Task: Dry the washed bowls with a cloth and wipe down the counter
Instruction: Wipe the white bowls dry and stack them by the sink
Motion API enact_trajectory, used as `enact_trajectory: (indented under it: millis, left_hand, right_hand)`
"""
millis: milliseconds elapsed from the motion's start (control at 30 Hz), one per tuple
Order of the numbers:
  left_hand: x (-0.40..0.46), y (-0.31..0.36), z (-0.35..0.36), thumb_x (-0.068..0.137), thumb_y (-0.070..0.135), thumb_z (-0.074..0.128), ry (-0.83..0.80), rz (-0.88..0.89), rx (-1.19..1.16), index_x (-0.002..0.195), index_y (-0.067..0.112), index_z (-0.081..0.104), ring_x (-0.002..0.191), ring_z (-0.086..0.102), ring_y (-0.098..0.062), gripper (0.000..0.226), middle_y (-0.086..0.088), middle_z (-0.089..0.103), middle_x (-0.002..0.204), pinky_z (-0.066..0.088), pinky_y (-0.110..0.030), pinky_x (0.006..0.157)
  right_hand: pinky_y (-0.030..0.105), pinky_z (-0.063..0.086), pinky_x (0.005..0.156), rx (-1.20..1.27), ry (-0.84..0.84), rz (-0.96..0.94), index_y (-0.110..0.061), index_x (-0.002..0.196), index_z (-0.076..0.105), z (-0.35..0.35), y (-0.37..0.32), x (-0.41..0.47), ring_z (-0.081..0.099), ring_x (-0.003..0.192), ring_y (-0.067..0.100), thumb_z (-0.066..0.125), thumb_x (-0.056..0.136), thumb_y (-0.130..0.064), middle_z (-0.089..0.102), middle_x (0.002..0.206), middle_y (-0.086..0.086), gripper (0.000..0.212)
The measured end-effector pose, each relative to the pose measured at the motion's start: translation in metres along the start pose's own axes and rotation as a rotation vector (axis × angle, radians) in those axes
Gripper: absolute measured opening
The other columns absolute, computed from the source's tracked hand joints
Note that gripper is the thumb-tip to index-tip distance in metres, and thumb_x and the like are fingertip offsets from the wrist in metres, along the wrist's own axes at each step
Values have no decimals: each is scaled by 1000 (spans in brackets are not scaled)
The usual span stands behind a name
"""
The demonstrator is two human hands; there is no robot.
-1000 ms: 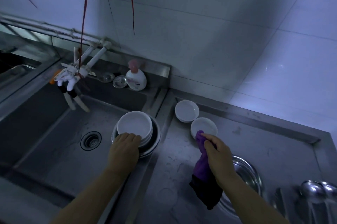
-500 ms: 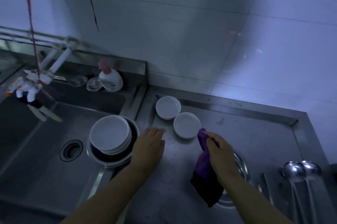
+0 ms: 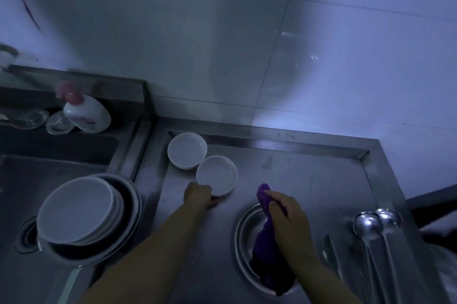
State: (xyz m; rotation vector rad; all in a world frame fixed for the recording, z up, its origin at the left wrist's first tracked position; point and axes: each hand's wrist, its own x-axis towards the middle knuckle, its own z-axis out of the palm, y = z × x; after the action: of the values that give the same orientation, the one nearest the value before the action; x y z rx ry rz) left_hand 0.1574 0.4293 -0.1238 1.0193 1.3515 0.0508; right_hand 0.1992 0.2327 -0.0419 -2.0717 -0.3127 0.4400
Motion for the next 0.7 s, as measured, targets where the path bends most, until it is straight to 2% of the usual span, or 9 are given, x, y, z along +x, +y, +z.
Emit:
enact_trajectory:
  millis: [100,233,367,500,533,600,667,700]
  left_hand:
    - [-13,-4,-1,82,-3,53,29,74,29,122,-7,42,105,53,-45,42,-25,49,121,52,-59,82]
    - [-53,-9,-12,78,6,56,55,298,71,104,5,48,98,56,-38,28,-16,55,105,54,-54,81]
    - [-103,-16,-28,85,2,54,56,428,-37,104,5,51,89,62,-27,19,-13,57,104,58,-29,62]
    - [-166,-27,-44,88,2,56,119,580,-99,97,19,53,87,61,-19,20,-4,58,100,54,-21,59]
    - [-182,-30,-48,87,1,56,138,628,-93,95,22,53,87,60,-17,23,-2,58,98,53,-18,56]
    - [-211,-33,-60,86,0,59,193,724,-52,92,28,53,86,61,-14,29,3,61,95,52,-18,55]
    - [-238,-35,-74,84,3,63,237,809,-7,91,35,53,80,63,-8,34,7,63,94,51,-19,57]
    - [-249,-36,-80,84,4,64,243,841,6,92,36,53,78,63,-6,35,7,64,94,51,-19,57]
  right_hand:
    - [41,48,89,-9,-25,-13,-24,105,65,-7,2,2,59,91,15,52,95,-10,62,100,0,22]
    - [38,48,92,-38,-93,-25,-28,110,64,-19,0,1,59,96,12,50,97,-18,62,107,-4,22]
    - [34,47,94,-71,-143,-104,-27,109,65,-28,-13,-3,60,100,12,52,96,-21,65,108,-7,19]
    - [34,45,97,-130,-239,-180,-22,122,61,-31,-38,-14,58,107,13,53,95,-31,61,116,-8,30]
    - [34,47,93,-137,-271,-233,-22,119,64,-32,-45,-19,59,103,13,53,95,-32,63,113,-8,27]
    - [31,50,77,-154,-322,-371,-21,99,70,-35,-59,-31,62,83,10,53,95,-32,69,93,-6,21]
    - [28,45,64,-165,-342,-488,-18,81,67,-39,-70,-44,57,68,8,51,96,-33,65,74,-5,26]
    - [28,43,62,-164,-350,-526,-16,79,66,-40,-74,-50,56,66,8,50,96,-33,64,71,-4,29]
